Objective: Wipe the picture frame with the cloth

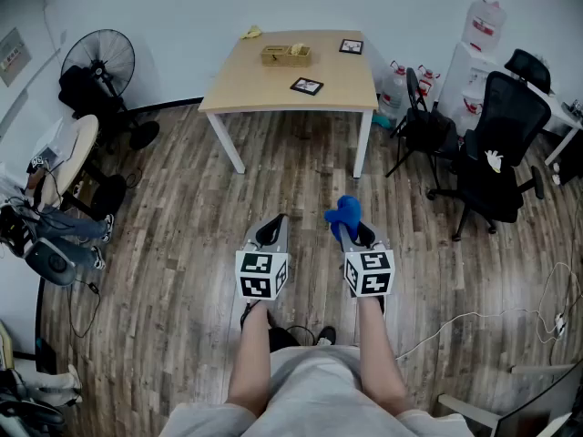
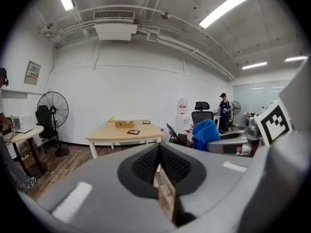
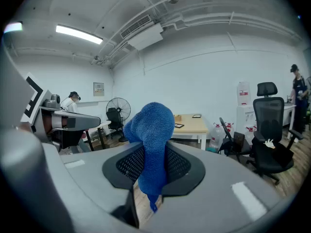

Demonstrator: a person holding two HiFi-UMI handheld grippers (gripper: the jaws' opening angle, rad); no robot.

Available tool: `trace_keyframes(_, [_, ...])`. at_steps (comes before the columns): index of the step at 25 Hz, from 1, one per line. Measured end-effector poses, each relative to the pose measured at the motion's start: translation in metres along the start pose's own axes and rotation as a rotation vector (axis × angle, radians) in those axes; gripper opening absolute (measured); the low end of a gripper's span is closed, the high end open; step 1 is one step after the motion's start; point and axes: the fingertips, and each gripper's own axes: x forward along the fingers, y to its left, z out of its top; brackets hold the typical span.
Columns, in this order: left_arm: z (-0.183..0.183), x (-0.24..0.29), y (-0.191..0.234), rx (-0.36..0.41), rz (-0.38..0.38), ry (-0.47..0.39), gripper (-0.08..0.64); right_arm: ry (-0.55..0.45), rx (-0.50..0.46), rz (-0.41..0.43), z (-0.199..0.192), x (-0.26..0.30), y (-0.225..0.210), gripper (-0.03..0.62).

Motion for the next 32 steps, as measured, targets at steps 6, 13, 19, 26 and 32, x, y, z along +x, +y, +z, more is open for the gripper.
trace_keyframes(6, [-0.001,-0.007,0.005,-0.019,0.023,-0.004,0.051,-0.019,0.018,-0.036,0.003,-0.003,-0.013,0.094])
trace_keyframes(13, [-0.012,-0.004,0.037,-0.074,0.050,-0.006,0.051,-0.024,0.083,-0.081,-0.011,0.005,-0.030,0.094])
trace_keyframes(19, [-0.006,0.029,0.056,-0.076,0.039,-0.015,0.051,-0.021,0.091,-0.092,-0.006,0.032,-0.047,0.095])
trace_keyframes(26, [0.001,0.099,0.086,-0.091,0.018,-0.006,0.052,0.014,0.078,-0.112,0.001,0.098,-0.076,0.095])
trace_keyframes(32, [0.017,0.178,0.136,-0.124,0.007,0.001,0.051,0.043,0.070,-0.132,0.023,0.186,-0.102,0.095])
